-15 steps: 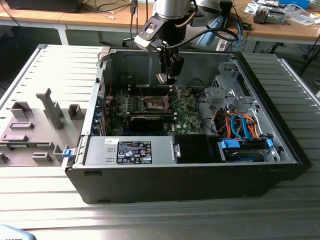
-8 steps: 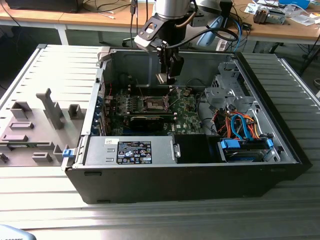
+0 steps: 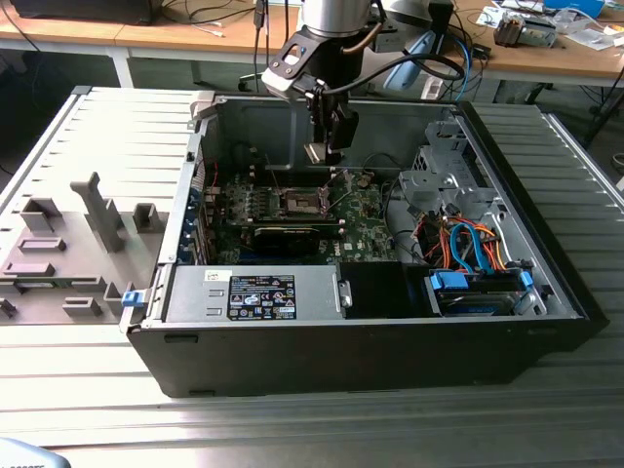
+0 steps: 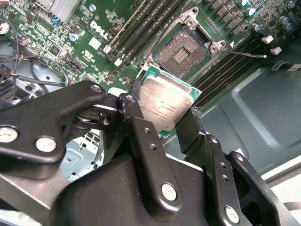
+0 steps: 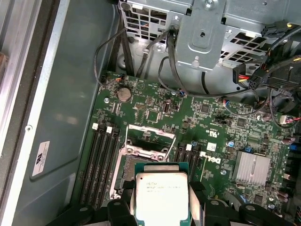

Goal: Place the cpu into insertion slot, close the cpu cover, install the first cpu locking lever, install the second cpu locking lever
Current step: 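Place the cpu into insertion slot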

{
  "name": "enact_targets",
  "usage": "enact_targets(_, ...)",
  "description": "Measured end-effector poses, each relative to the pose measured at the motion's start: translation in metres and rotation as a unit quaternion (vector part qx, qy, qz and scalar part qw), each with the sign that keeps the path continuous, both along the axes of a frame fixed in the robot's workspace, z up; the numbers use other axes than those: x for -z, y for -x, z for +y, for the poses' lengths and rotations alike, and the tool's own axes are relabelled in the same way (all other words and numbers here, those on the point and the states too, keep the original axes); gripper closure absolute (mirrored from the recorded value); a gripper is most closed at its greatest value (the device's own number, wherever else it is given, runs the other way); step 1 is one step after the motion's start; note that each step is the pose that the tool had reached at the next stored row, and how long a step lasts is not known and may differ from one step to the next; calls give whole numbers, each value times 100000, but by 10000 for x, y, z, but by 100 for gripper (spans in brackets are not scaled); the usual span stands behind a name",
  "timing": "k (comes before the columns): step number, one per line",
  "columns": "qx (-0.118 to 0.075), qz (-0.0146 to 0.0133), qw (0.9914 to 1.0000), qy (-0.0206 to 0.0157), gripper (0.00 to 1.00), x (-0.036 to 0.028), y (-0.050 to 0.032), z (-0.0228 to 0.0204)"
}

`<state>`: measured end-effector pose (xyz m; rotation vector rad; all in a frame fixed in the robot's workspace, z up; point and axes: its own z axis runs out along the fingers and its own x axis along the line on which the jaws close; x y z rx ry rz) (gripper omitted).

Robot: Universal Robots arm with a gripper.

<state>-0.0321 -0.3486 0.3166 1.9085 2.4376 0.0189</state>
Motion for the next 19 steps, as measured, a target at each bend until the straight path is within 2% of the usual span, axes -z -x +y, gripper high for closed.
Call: enact_targets(19, 696, -1, 99997, 257, 45, 0, 0, 0)
